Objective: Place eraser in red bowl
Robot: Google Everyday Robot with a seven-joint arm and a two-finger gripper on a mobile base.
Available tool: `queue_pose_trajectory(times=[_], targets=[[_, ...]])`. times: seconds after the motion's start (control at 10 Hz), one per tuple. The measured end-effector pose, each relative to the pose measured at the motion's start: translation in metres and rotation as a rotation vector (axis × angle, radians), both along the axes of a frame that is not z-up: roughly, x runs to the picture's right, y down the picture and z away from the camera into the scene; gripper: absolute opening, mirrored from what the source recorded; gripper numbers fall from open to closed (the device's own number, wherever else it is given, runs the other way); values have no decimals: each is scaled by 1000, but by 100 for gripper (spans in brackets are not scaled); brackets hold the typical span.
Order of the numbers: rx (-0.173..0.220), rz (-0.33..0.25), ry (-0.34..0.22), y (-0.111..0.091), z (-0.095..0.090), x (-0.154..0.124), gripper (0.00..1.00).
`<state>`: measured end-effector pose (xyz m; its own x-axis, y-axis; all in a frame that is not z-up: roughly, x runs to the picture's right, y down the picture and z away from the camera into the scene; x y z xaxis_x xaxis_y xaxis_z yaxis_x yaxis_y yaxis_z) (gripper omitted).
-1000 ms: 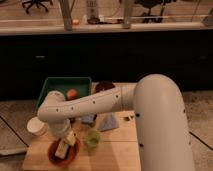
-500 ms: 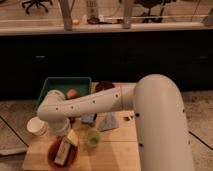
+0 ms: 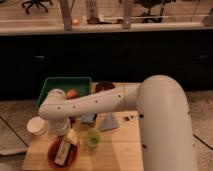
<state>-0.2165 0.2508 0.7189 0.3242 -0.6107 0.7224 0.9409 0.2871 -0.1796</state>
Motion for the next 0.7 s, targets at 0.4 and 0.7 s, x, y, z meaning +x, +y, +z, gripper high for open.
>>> queue_pose_trajectory(times=[0.4, 0.7], targets=[[3, 4, -8, -1, -1, 0, 80], [3, 5, -8, -1, -1, 0, 80]])
